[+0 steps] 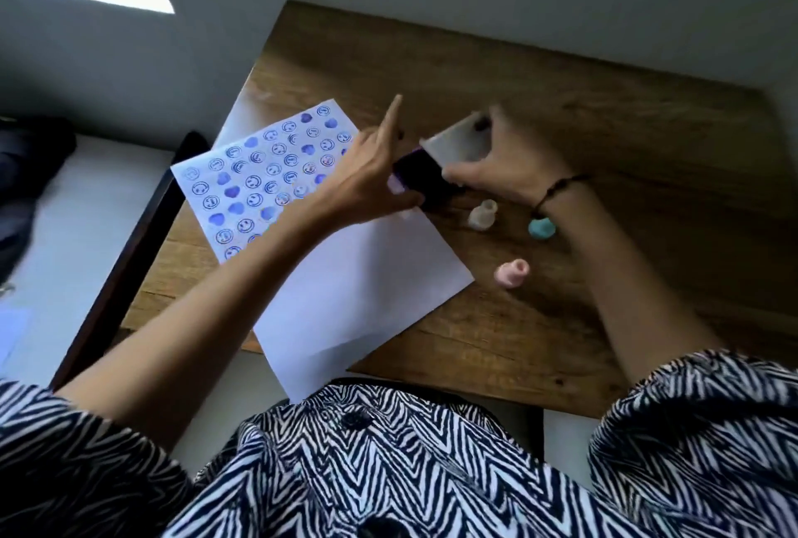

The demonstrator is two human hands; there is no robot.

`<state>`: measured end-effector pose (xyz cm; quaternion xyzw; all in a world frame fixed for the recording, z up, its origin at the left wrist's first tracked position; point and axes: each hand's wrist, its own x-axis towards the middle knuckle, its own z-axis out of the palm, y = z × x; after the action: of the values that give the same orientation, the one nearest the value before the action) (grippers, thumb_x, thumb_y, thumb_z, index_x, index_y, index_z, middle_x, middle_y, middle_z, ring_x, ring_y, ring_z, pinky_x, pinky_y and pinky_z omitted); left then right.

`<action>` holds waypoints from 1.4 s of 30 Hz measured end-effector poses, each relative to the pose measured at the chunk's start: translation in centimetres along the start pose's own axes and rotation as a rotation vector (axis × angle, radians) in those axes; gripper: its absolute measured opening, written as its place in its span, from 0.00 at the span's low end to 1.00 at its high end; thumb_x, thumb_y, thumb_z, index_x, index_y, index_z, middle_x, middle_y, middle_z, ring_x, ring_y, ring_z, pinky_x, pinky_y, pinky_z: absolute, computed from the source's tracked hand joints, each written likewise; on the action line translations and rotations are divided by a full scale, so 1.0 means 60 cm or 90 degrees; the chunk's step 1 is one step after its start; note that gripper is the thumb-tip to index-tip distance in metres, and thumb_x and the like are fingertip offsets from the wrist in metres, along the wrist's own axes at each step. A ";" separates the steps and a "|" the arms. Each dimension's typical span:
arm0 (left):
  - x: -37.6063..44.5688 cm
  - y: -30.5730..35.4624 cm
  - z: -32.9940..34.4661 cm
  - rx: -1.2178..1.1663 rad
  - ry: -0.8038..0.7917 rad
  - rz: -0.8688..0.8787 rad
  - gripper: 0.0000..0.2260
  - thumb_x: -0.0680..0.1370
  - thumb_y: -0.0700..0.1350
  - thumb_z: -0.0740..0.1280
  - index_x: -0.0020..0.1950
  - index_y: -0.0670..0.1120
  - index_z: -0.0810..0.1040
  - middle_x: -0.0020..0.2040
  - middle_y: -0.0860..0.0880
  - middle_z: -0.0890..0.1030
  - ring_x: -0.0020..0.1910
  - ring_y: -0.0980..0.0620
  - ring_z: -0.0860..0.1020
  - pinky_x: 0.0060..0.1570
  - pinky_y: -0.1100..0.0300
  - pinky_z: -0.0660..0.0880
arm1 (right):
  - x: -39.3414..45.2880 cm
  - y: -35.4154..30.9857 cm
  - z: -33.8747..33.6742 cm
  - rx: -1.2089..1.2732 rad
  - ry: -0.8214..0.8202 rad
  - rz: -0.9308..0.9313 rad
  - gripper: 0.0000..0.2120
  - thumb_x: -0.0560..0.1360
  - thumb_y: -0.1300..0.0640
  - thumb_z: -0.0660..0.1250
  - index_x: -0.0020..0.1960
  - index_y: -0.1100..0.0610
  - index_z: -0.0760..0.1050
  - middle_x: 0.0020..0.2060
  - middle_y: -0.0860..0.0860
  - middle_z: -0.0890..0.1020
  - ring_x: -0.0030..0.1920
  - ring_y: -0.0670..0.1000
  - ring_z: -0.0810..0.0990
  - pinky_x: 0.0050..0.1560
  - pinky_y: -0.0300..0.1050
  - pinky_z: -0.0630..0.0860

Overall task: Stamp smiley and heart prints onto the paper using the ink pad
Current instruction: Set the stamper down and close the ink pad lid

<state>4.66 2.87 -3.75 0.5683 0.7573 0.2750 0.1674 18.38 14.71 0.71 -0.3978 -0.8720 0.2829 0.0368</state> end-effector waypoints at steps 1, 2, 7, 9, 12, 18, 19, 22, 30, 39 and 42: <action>-0.009 -0.005 0.010 -0.005 0.004 -0.009 0.48 0.66 0.44 0.73 0.73 0.39 0.41 0.66 0.35 0.70 0.65 0.38 0.67 0.63 0.55 0.62 | -0.001 -0.005 0.011 -0.066 0.001 -0.005 0.35 0.64 0.47 0.74 0.63 0.58 0.63 0.60 0.58 0.75 0.56 0.57 0.75 0.45 0.45 0.70; -0.015 -0.009 0.019 -0.014 0.012 -0.010 0.49 0.66 0.44 0.73 0.72 0.38 0.40 0.64 0.35 0.72 0.64 0.38 0.68 0.61 0.56 0.62 | -0.002 -0.011 0.020 -0.120 0.001 -0.005 0.36 0.63 0.46 0.73 0.64 0.59 0.63 0.59 0.60 0.76 0.56 0.59 0.75 0.46 0.48 0.72; -0.020 -0.019 0.034 -0.046 0.031 0.003 0.50 0.65 0.44 0.74 0.72 0.37 0.39 0.61 0.36 0.73 0.59 0.38 0.69 0.55 0.59 0.61 | 0.002 -0.027 0.047 -0.236 -0.014 0.010 0.41 0.63 0.41 0.72 0.66 0.62 0.60 0.60 0.63 0.75 0.59 0.63 0.74 0.54 0.51 0.72; -0.020 -0.023 0.034 -0.056 0.031 0.003 0.51 0.65 0.44 0.74 0.72 0.37 0.39 0.60 0.36 0.73 0.59 0.37 0.69 0.54 0.59 0.61 | 0.002 -0.029 0.053 -0.222 -0.020 0.023 0.41 0.63 0.40 0.72 0.64 0.61 0.60 0.61 0.64 0.74 0.60 0.64 0.74 0.55 0.53 0.72; -0.020 -0.026 0.034 -0.069 0.021 0.003 0.51 0.66 0.45 0.74 0.72 0.38 0.38 0.61 0.36 0.74 0.60 0.38 0.69 0.55 0.59 0.61 | 0.004 -0.029 0.060 -0.213 -0.023 0.029 0.40 0.63 0.40 0.72 0.64 0.61 0.61 0.62 0.64 0.73 0.60 0.64 0.73 0.56 0.53 0.72; -0.023 -0.029 0.031 -0.089 -0.005 -0.009 0.51 0.66 0.44 0.73 0.72 0.39 0.37 0.66 0.37 0.71 0.62 0.39 0.68 0.59 0.59 0.61 | 0.005 -0.032 0.061 -0.191 -0.006 0.047 0.39 0.62 0.42 0.72 0.63 0.60 0.62 0.61 0.63 0.73 0.61 0.64 0.72 0.57 0.54 0.72; -0.024 -0.030 0.031 -0.089 -0.007 -0.008 0.51 0.66 0.44 0.73 0.72 0.39 0.37 0.67 0.37 0.70 0.63 0.39 0.68 0.60 0.59 0.60 | 0.004 -0.032 0.064 -0.192 -0.007 0.048 0.38 0.62 0.43 0.72 0.64 0.60 0.61 0.61 0.63 0.73 0.61 0.64 0.72 0.57 0.54 0.71; -0.025 -0.030 0.030 -0.077 -0.014 -0.003 0.51 0.66 0.45 0.73 0.72 0.38 0.37 0.68 0.37 0.69 0.65 0.39 0.67 0.62 0.57 0.58 | 0.001 -0.034 0.073 -0.204 -0.010 0.045 0.38 0.63 0.44 0.73 0.64 0.61 0.61 0.62 0.64 0.71 0.62 0.64 0.71 0.58 0.54 0.71; -0.023 -0.030 0.031 -0.074 -0.025 -0.005 0.50 0.67 0.47 0.73 0.72 0.38 0.37 0.69 0.38 0.68 0.66 0.40 0.66 0.63 0.57 0.58 | 0.009 -0.039 0.083 -0.227 -0.004 0.036 0.36 0.64 0.45 0.71 0.63 0.62 0.61 0.62 0.65 0.71 0.62 0.65 0.70 0.56 0.54 0.71; -0.012 -0.030 0.023 -0.069 -0.021 -0.011 0.48 0.66 0.43 0.73 0.72 0.36 0.40 0.67 0.37 0.70 0.65 0.38 0.68 0.64 0.52 0.63 | 0.026 -0.037 0.079 -0.235 0.006 -0.007 0.39 0.61 0.39 0.69 0.63 0.61 0.62 0.59 0.64 0.74 0.59 0.64 0.71 0.56 0.54 0.70; -0.008 -0.029 0.022 -0.054 -0.015 -0.004 0.48 0.66 0.43 0.72 0.72 0.35 0.40 0.66 0.37 0.71 0.63 0.37 0.69 0.63 0.52 0.64 | 0.021 -0.033 0.079 -0.228 0.033 -0.013 0.40 0.61 0.40 0.69 0.64 0.60 0.61 0.59 0.65 0.74 0.58 0.65 0.72 0.55 0.55 0.70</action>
<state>4.24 2.38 -5.89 0.5615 0.7445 0.3000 0.2010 14.83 12.38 -2.45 -0.3962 -0.9113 0.1122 -0.0097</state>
